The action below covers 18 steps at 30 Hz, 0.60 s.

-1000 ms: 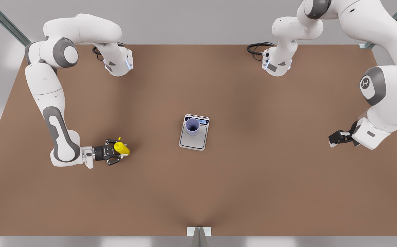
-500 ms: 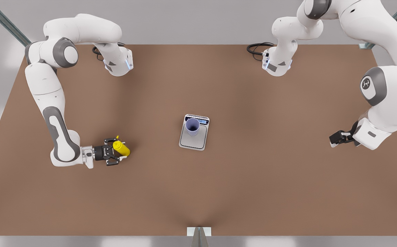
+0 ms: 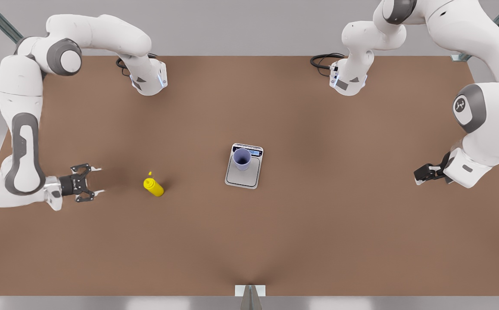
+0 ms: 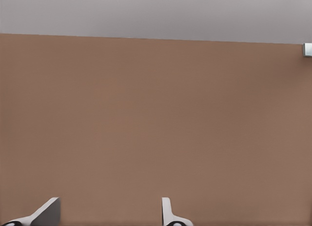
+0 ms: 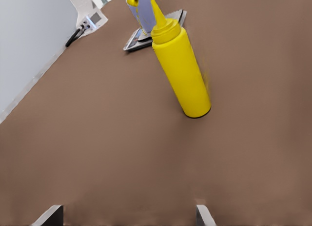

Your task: Move cup to the weight, pick up sauce bottle, pour sauce

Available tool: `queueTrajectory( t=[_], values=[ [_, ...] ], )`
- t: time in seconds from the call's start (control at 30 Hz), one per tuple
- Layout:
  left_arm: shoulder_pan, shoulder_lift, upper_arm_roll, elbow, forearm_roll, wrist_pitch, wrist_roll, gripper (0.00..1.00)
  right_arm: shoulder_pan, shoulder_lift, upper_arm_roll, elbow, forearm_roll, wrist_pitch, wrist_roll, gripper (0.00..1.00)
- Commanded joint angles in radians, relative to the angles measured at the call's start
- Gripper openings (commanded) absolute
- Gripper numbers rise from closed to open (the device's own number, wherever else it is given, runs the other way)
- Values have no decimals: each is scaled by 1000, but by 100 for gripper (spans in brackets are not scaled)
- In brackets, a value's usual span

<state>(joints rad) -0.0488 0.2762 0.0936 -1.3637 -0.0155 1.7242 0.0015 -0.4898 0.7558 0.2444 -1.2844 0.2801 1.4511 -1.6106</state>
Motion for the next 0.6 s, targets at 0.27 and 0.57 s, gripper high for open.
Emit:
queueTrajectory(
  t=[0.27,0.57],
  values=[
    [0,0,0,1,0,0,0,100,529,-308,-252,97,-288,23,1437,100],
    [0,0,0,1,-1,0,0,100,801,-472,-530,-82,-111,126,1436,100]
  ],
)
